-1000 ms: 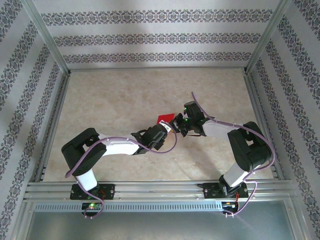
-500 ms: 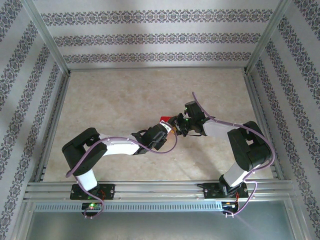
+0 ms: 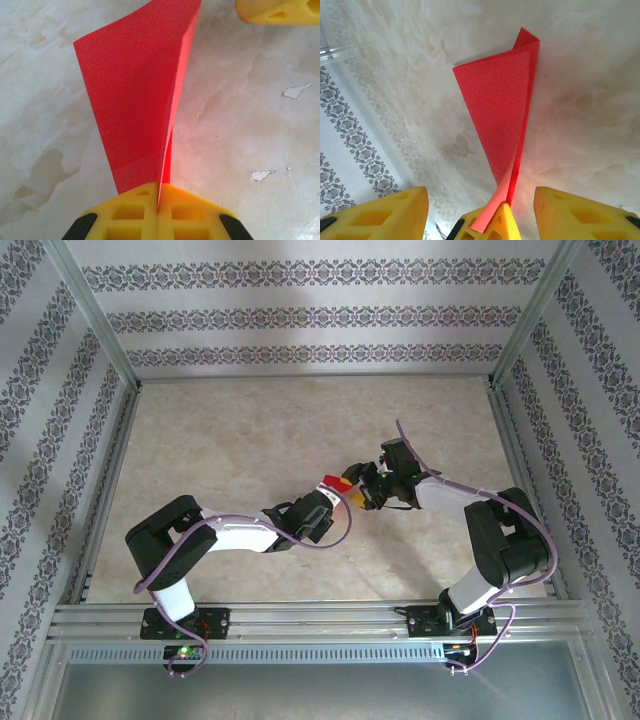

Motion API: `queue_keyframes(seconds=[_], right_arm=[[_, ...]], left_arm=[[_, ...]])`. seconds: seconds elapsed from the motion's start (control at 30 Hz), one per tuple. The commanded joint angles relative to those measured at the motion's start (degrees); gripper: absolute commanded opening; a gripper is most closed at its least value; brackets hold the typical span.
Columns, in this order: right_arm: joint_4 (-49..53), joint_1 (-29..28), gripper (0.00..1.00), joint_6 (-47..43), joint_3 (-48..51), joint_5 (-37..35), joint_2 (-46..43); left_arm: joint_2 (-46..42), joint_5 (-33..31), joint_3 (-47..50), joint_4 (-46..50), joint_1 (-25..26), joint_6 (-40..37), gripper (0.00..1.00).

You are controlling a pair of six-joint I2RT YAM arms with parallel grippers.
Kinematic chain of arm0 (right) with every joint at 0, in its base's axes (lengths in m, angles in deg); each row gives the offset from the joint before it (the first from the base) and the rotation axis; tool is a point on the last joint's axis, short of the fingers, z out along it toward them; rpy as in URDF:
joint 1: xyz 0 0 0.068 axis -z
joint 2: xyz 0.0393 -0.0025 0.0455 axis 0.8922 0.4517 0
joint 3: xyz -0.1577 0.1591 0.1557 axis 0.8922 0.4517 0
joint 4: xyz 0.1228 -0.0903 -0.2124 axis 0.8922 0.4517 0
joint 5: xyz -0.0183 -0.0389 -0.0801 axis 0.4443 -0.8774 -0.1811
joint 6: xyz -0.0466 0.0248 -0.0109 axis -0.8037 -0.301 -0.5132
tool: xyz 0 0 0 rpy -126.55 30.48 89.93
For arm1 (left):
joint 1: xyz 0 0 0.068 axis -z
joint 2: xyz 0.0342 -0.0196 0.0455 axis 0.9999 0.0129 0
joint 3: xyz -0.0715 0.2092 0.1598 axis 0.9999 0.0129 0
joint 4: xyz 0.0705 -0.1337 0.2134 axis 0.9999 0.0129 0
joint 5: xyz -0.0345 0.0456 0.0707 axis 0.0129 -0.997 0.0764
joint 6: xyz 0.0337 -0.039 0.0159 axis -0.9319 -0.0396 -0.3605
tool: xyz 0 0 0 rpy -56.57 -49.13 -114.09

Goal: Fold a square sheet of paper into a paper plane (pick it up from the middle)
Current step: Fold the wing for the fifth time at the center of the table.

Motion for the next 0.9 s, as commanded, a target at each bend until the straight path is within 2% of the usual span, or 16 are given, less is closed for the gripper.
queue_keyframes(seconds=[0.0,0.4,0.87], right_arm=[[1.7,0.75,0.59,-1.87,-0.37,-1.14,-1.55],[1.79,1.54,0.6,-2.43,0.41,-1.26,-2.33],[2.85,3.78,0.62,-4.94,1.22,-2.55,-4.83]], left_arm=[[0.71,1.83,1.29,-4.1,0.45,4.68,0.0],[2.53,7.96,4.52,-12.95,-0.78,14.09,0.0],[2.81,13.89,1.98,-7.83,-3.02,18.05,0.0]])
